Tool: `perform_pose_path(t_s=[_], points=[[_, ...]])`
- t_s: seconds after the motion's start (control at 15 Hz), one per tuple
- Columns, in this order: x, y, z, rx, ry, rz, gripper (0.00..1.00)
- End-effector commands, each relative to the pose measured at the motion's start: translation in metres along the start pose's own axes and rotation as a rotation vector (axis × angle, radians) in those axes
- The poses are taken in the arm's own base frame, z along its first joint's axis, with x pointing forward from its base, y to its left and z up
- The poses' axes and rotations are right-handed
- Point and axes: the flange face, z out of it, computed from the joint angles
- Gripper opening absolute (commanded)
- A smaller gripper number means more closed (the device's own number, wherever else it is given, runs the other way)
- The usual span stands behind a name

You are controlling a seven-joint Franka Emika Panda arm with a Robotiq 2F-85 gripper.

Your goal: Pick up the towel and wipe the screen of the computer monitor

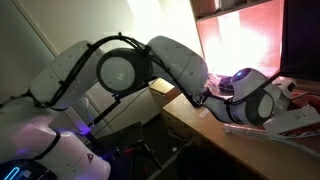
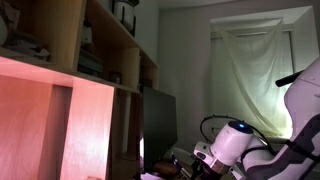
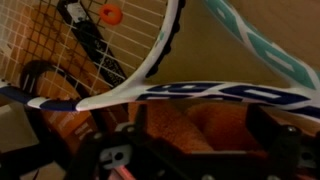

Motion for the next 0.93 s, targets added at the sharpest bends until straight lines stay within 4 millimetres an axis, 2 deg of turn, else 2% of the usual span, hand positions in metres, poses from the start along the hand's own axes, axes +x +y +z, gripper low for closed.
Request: perform_pose_path(t_s=[0.0,0.2,0.4,0.87], points=[[0.008,0.010,-0.002,-0.021,-0.006,-0.015,1.00],[0.016,0.016,-0.010,-0.076,0.030,-0.059,1.00],[0.022,0.012,-0.009,-0.096,0.045,-0.128,1.00],[0.034,-0.023,0.007,-0.032,0.063,-0.269,1.00]])
